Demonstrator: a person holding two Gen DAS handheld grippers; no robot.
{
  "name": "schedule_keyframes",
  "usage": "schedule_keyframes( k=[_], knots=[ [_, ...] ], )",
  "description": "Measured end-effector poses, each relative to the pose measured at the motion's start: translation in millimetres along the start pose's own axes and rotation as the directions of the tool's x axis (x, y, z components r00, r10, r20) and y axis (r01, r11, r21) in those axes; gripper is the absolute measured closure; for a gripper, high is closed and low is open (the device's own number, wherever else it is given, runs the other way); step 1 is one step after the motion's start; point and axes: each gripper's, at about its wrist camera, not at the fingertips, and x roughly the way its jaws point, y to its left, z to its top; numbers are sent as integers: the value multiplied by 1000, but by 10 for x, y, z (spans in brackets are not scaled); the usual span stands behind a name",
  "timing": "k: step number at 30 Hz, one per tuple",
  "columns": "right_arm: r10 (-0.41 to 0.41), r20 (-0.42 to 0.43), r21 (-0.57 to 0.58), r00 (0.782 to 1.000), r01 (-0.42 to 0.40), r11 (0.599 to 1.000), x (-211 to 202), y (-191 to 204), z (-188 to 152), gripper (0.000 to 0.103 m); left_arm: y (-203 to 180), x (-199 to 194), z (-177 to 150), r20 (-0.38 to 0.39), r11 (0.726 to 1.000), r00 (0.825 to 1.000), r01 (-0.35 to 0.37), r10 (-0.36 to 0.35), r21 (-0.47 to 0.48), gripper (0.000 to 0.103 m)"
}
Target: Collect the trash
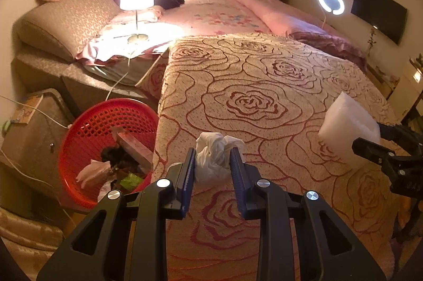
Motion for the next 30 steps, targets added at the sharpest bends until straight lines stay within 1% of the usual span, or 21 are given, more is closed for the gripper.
schedule_keyframes(
  k=[16,30],
  knots=[
    [21,-5,20,1000,-21,1000,56,133,162,36,241,-88,45,27,998,999,-40,42,-48,78],
    [71,-24,25,997,-71,997,217,387,380,36,585,-134,52,37,989,994,-96,101,-112,78]
  ],
)
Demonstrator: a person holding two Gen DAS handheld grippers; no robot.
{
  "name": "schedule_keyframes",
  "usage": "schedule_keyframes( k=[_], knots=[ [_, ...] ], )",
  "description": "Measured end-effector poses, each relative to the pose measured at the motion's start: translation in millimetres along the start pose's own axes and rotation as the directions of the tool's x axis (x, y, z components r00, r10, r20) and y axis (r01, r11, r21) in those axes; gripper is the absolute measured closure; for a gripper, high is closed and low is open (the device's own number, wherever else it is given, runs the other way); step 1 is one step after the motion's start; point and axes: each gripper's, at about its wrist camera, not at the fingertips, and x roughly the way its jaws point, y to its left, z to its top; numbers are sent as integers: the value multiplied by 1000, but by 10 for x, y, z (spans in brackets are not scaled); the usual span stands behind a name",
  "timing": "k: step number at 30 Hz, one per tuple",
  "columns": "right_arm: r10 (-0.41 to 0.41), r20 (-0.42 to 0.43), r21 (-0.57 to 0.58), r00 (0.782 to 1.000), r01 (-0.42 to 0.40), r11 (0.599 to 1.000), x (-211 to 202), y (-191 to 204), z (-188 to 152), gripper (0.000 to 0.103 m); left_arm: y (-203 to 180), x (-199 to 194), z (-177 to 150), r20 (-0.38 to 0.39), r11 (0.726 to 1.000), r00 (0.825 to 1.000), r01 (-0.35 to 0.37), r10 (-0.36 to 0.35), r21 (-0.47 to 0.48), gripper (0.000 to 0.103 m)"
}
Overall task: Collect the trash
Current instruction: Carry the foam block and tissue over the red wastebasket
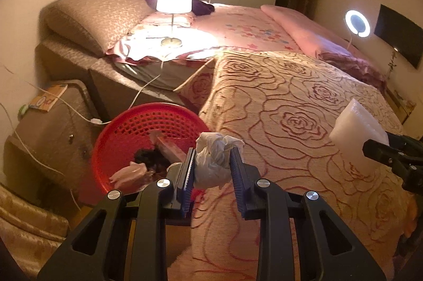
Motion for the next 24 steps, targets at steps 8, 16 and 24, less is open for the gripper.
schedule_keyframes(
  k=[8,16,24],
  knots=[
    [15,-23,-22,1000,-15,1000,191,214,95,36,223,29,-16,-7,999,1000,-29,29,-41,78],
    [46,-68,-61,997,-50,997,423,488,133,36,466,96,-32,-22,995,998,-57,55,-86,78],
    [77,-105,-83,992,-86,993,655,718,215,36,751,220,-37,-48,987,994,-103,98,-124,78]
  ],
)
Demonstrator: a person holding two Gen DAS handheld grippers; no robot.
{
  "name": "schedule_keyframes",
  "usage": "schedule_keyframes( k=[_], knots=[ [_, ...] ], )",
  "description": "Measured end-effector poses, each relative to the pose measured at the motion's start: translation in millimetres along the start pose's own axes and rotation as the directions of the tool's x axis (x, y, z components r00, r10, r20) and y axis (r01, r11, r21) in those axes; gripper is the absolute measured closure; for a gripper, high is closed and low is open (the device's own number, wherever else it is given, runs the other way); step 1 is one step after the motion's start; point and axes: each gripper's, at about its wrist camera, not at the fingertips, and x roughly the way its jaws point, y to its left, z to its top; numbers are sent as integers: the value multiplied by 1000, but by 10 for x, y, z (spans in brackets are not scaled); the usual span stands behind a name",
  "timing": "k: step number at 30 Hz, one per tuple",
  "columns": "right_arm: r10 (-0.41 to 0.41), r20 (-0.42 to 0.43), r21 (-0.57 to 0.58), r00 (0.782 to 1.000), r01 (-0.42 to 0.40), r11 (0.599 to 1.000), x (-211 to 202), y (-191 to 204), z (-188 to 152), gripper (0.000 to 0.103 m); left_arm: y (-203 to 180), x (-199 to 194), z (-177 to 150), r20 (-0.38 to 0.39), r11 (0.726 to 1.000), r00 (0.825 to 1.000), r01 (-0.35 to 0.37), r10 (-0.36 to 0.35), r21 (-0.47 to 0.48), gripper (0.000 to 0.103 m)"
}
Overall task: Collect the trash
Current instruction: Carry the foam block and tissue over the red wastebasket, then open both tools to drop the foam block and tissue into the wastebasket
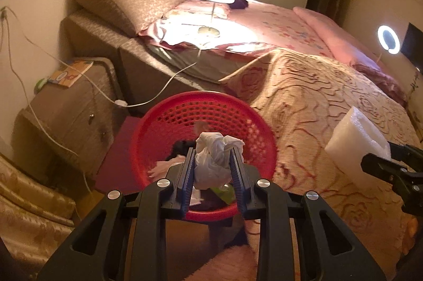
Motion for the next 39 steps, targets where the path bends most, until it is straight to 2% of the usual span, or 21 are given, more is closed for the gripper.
schedule_keyframes(
  k=[5,14,22,26,28,30,33,36,39],
  knots=[
    [11,-6,-12,1000,-11,1000,148,116,103,36,162,120,40,-19,999,999,-34,33,-21,78],
    [55,-2,-45,998,-55,997,371,417,452,36,244,325,139,-51,999,997,-52,52,-7,78],
    [84,-40,-42,996,-85,995,687,601,635,35,347,442,205,-61,999,997,-48,48,-12,77],
    [86,-55,-36,995,-88,995,816,657,637,35,421,466,223,-66,999,998,-9,7,-38,76],
    [90,-55,-32,994,-91,995,848,678,634,35,458,462,233,-63,999,998,8,-11,-51,72],
    [93,-57,-28,994,-95,995,886,690,628,34,470,460,239,-57,999,998,4,-7,-54,59],
    [98,-60,-6,993,-98,995,933,667,627,27,477,451,245,-45,998,999,11,-14,-57,44],
    [100,-56,19,993,-99,995,927,618,613,25,474,421,245,-29,998,999,29,-31,-54,35],
    [105,-48,36,993,-103,994,888,579,602,25,452,402,250,-21,999,999,31,-32,-45,32]
  ],
)
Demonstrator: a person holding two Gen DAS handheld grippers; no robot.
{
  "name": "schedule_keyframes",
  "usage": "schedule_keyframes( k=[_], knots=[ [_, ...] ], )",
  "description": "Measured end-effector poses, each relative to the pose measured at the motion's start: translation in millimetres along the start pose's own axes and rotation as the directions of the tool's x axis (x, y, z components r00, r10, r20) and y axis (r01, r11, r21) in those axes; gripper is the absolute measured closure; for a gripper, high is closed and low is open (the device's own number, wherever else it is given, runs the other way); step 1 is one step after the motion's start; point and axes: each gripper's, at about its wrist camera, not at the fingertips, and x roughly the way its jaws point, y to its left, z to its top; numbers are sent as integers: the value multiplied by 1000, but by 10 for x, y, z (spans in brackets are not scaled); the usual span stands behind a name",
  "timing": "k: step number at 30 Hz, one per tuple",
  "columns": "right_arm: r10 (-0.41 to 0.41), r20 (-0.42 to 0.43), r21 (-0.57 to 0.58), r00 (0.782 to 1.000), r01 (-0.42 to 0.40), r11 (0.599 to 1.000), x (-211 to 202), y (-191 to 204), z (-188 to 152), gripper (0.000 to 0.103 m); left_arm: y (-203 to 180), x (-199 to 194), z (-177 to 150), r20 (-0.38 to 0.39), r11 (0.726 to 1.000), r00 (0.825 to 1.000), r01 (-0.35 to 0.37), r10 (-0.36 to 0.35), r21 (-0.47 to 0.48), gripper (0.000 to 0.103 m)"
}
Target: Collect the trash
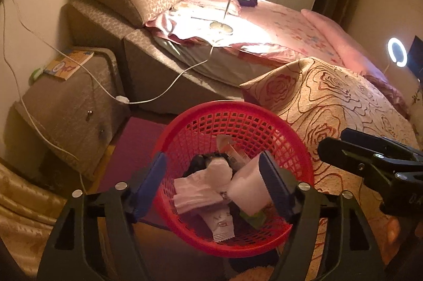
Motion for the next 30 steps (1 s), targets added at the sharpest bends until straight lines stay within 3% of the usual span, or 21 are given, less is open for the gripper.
schedule_keyframes(
  k=[4,13,20,30],
  knots=[
    [-4,17,4,1000,4,1000,-96,-26,-34,24,10,-24,0,5,1000,1000,-10,10,-11,30],
    [-51,68,-2,996,51,999,-321,-43,-202,12,-1,-194,-58,34,998,997,-66,66,-14,25],
    [-91,104,-35,990,95,995,-453,-17,-335,10,-106,-380,-140,70,991,989,-130,129,17,21],
    [-118,95,-24,989,121,992,-537,-51,-520,7,-301,-622,-249,106,984,981,-169,163,51,17]
  ],
)
